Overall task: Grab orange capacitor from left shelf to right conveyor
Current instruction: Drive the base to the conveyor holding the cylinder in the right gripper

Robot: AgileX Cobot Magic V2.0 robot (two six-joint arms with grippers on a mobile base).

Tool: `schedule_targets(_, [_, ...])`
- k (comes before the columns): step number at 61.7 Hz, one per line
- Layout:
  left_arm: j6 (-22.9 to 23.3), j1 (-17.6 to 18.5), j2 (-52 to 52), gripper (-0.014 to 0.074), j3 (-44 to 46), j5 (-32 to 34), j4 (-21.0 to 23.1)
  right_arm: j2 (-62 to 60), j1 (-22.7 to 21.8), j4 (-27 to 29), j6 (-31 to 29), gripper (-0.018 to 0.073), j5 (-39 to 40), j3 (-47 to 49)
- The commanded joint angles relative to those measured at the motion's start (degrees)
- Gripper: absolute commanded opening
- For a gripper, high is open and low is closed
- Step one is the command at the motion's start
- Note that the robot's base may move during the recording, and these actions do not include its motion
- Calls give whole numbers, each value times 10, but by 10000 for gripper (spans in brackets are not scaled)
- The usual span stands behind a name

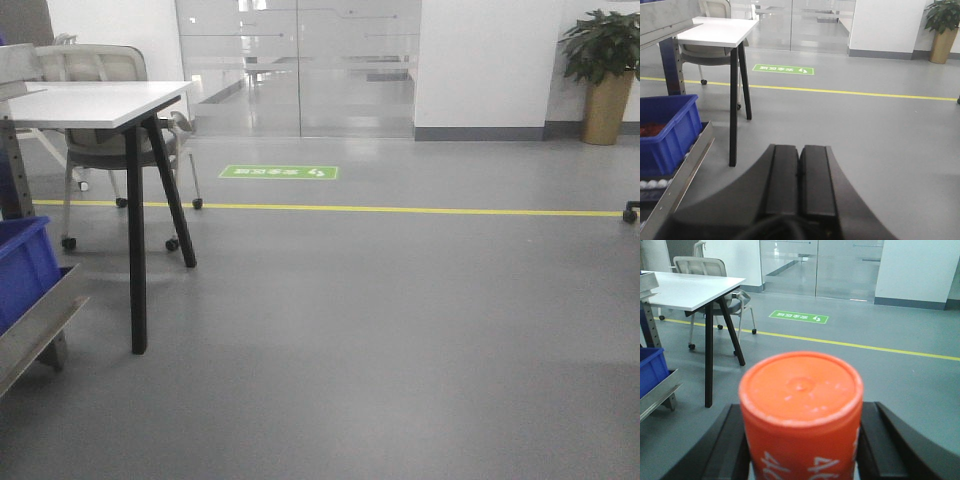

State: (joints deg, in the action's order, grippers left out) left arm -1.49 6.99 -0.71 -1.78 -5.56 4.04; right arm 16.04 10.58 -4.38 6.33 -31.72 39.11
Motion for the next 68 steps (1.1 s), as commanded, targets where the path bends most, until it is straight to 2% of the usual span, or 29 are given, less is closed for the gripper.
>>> schedule_targets(1, [1, -1, -5, -127, 1, 49, 2, 7, 1, -5, -5, 121, 51, 13])
schedule_targets(68, [1, -1, -5, -127, 1, 49, 2, 7, 1, -5, -5, 121, 51, 13])
